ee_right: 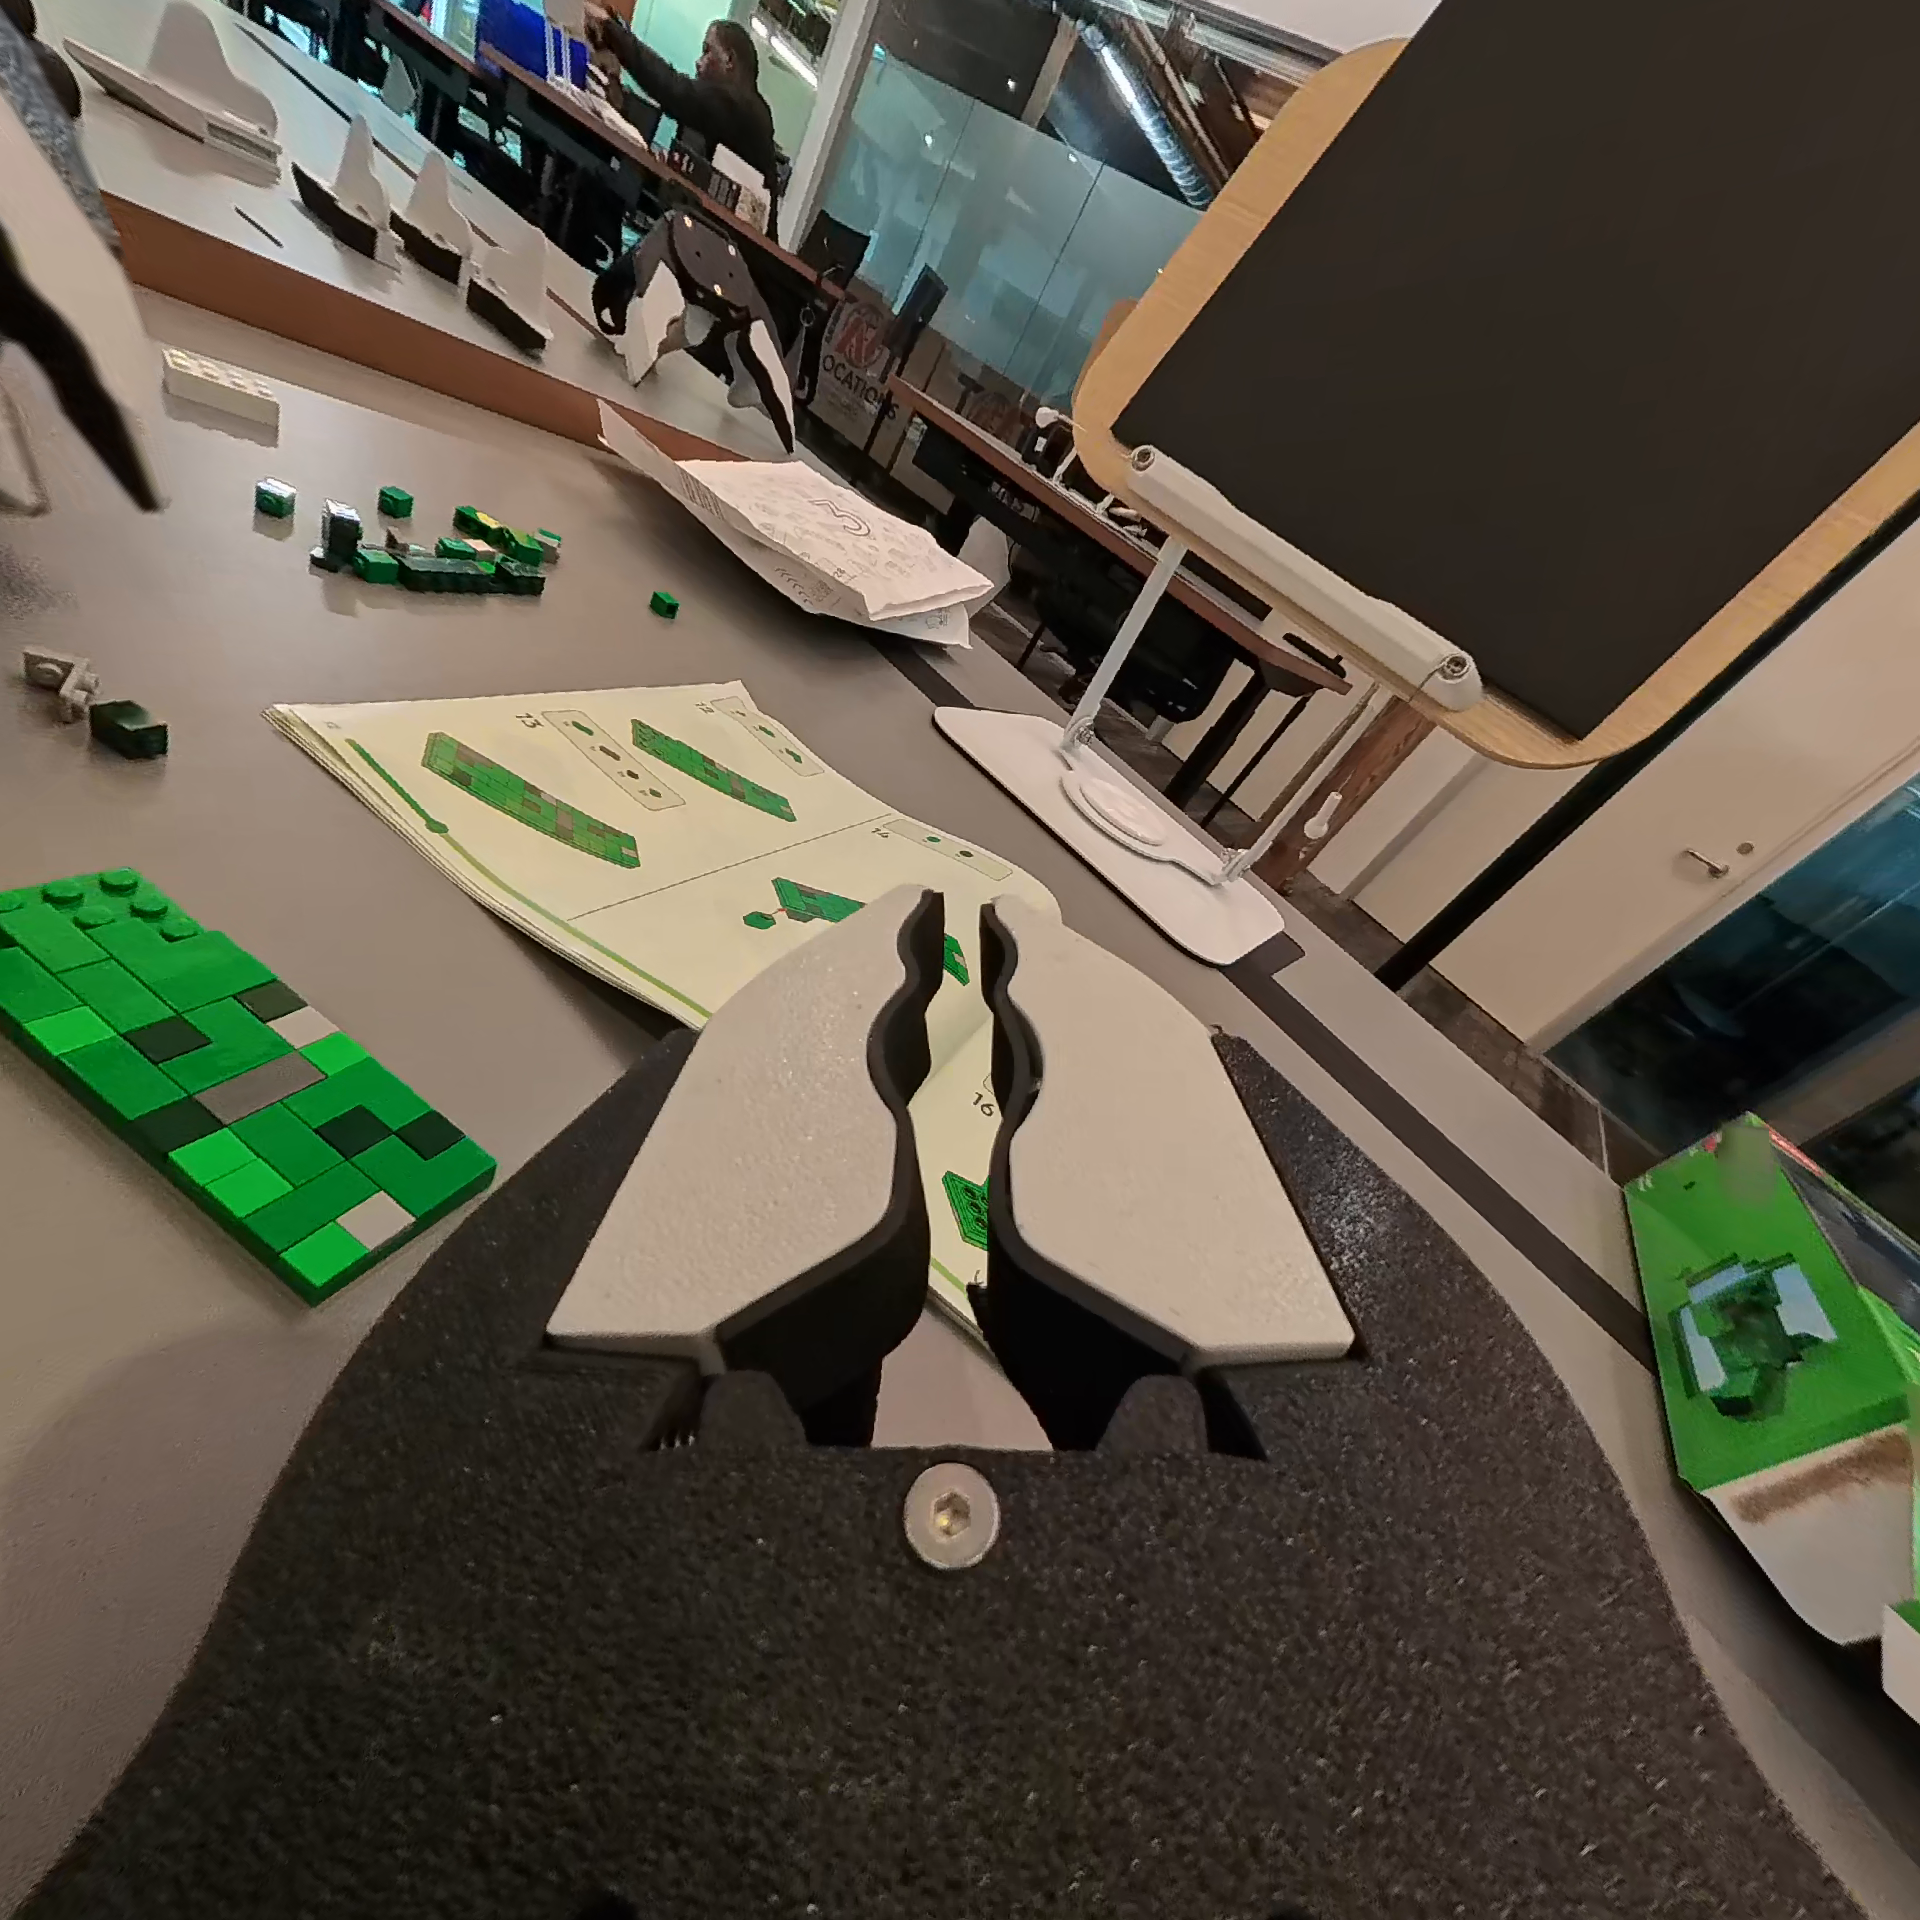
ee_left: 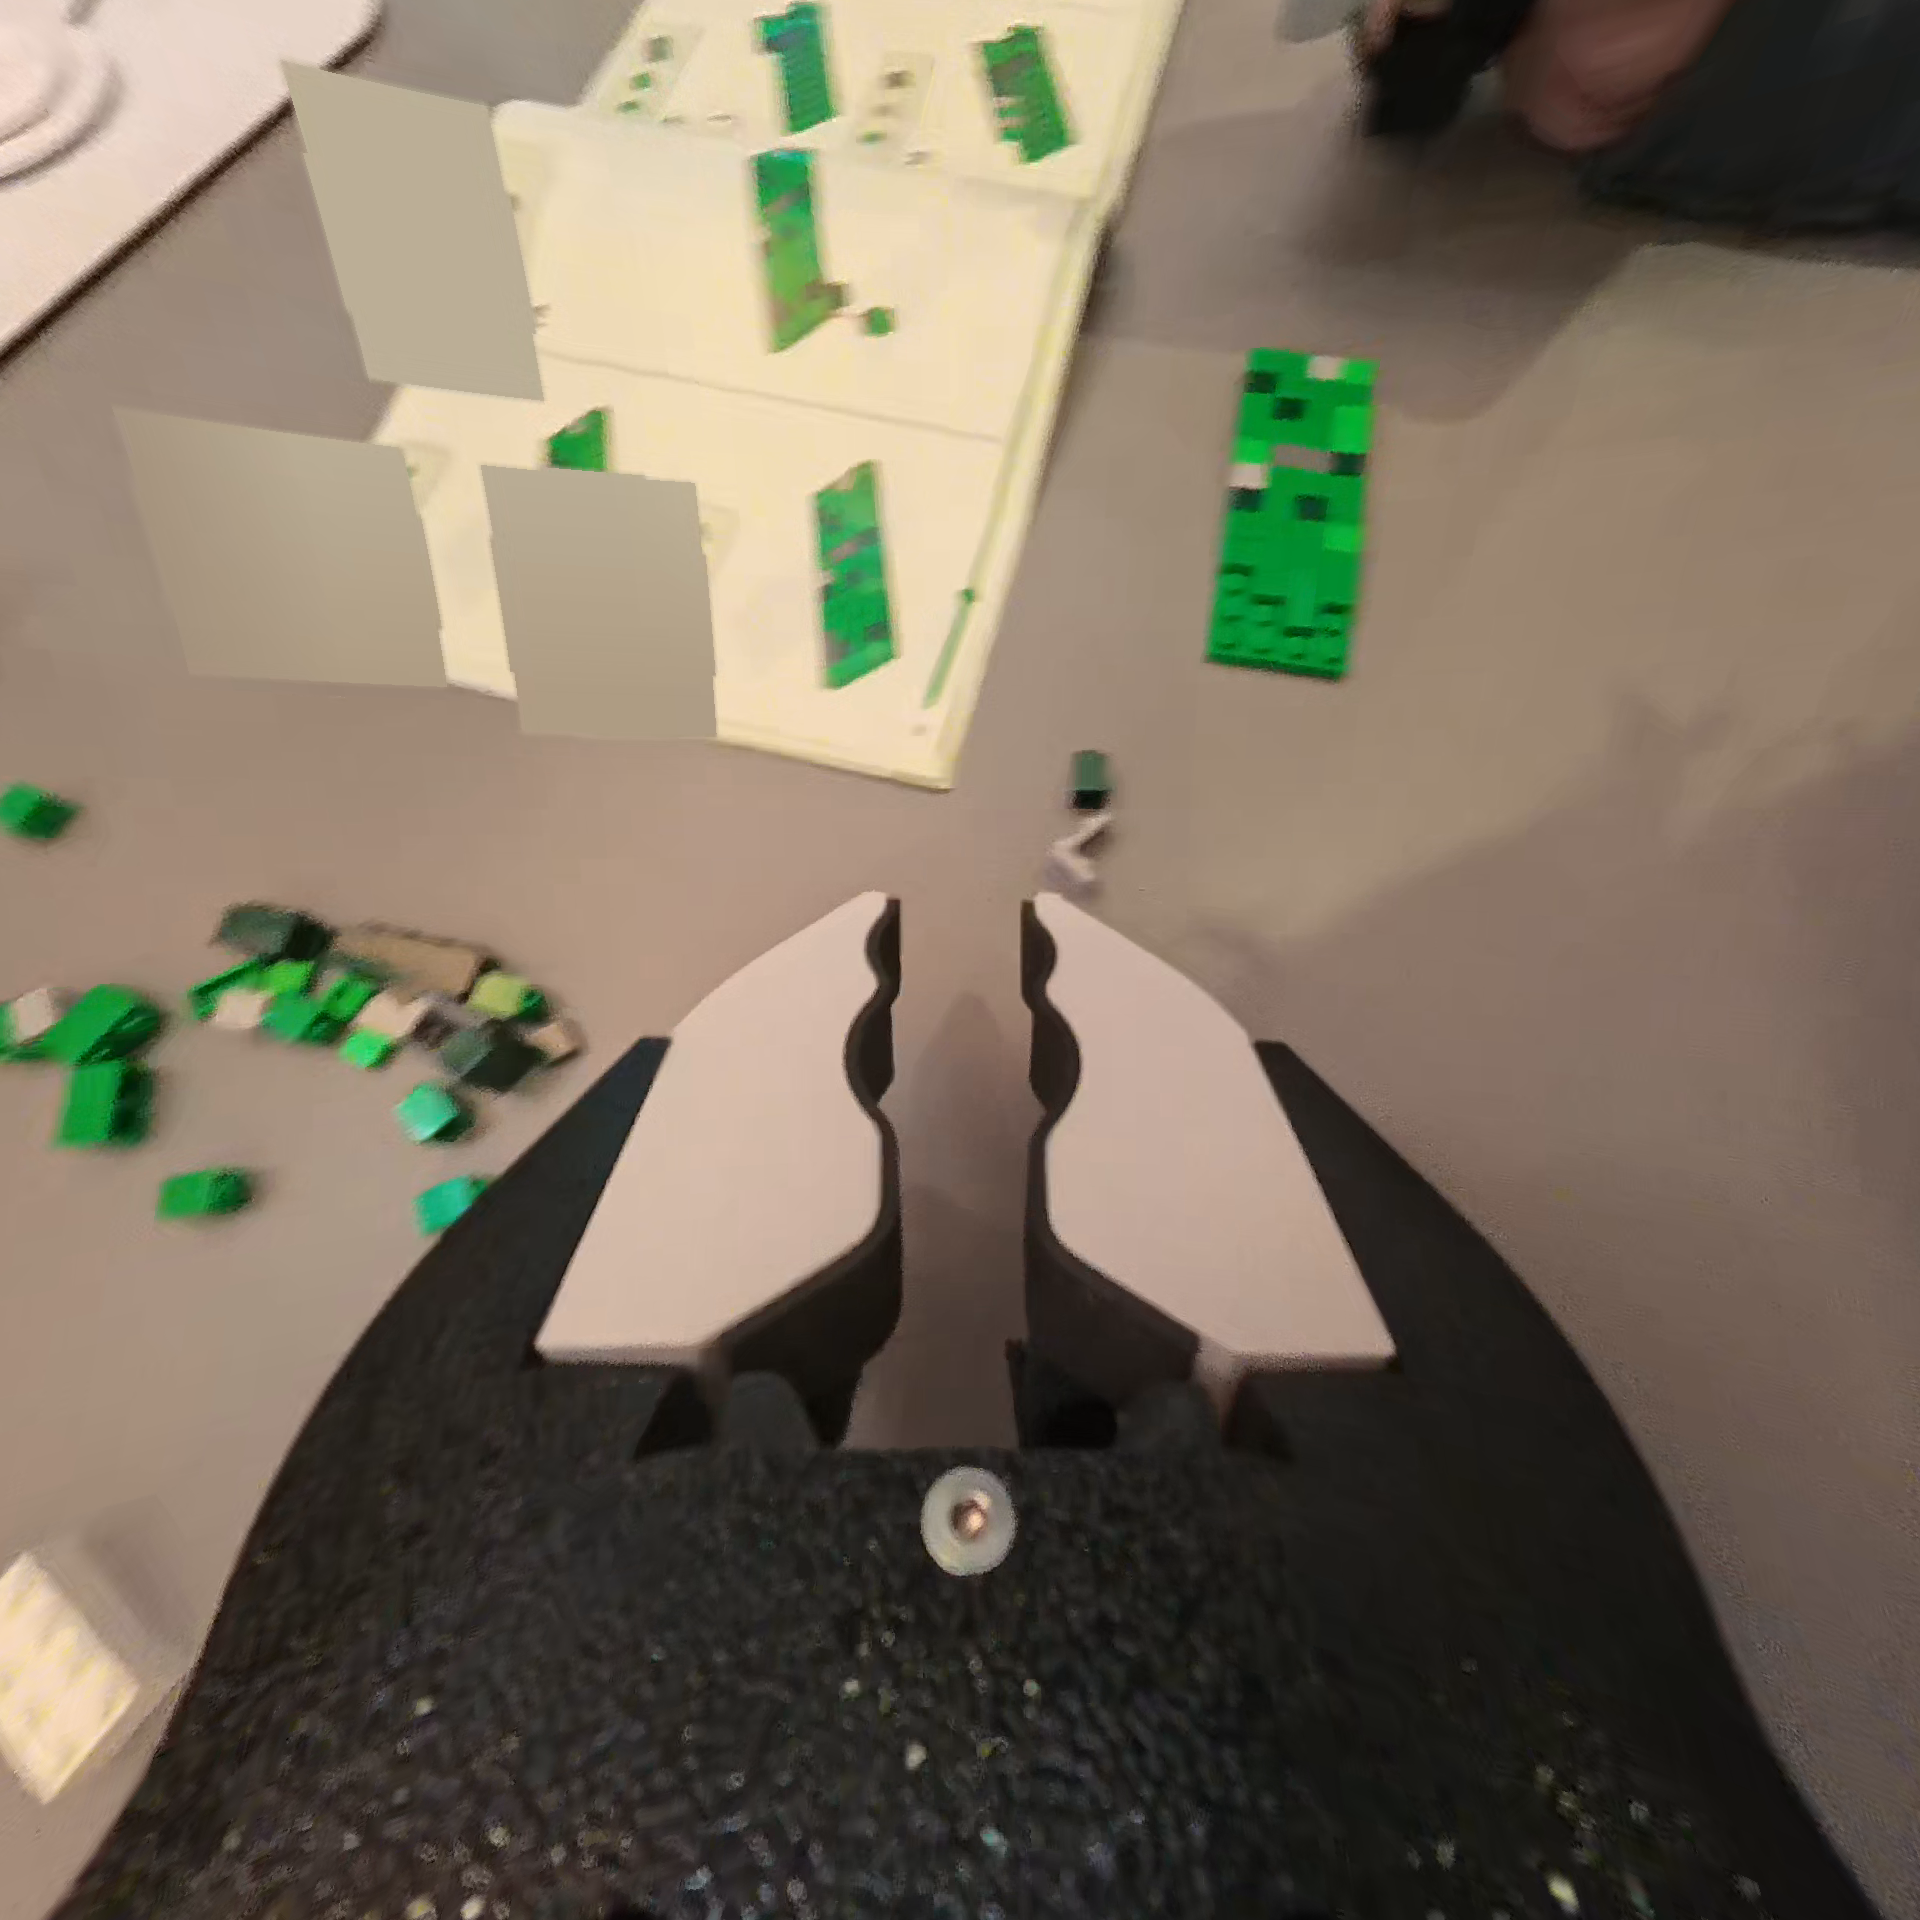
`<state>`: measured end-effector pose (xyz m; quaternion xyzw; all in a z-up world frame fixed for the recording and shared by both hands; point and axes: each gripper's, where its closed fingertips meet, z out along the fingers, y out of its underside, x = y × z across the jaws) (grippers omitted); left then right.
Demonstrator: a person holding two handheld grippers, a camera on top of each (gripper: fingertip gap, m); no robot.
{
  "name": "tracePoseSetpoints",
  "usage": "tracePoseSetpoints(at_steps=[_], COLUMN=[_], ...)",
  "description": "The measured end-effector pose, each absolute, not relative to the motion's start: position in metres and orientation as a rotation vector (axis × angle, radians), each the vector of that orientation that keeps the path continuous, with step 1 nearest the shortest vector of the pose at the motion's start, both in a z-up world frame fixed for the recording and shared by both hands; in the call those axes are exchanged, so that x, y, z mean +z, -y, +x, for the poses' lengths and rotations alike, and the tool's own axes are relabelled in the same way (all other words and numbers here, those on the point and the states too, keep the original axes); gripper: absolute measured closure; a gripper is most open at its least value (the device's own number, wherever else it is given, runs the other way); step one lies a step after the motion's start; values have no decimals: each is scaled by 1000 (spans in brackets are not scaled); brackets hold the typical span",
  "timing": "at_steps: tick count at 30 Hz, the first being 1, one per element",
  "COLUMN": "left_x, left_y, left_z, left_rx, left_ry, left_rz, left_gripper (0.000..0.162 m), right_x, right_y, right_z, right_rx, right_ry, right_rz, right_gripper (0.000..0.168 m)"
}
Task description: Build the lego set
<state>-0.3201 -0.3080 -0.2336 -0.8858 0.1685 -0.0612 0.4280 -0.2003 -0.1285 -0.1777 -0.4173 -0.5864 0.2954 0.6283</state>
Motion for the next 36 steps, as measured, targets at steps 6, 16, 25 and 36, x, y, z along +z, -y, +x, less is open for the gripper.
tracePoseSetpoints(at_steps=[6, 16, 25, 36], left_x=[-221, -223, -229, -240], left_y=[312, 307, 301, 292], left_z=[-396, -471, -456, -434], left_rx=[20, 33, -23, -19], left_ry=[-57, 29, 34, -151], left_rz=[-2209, -2376, -2292, -2319], left_gripper=[146, 140, 143, 147], right_x=[-180, -180, -182, -184], right_y=[131, 130, 130, 130], right_z=[-201, -201, -203, -203], right_rx=[658, 651, 637, 623], right_ry=[1367, 1366, 1380, 1391], right_rz=[-941, -945, -942, -941], right_gripper=[163, 164, 166, 167])
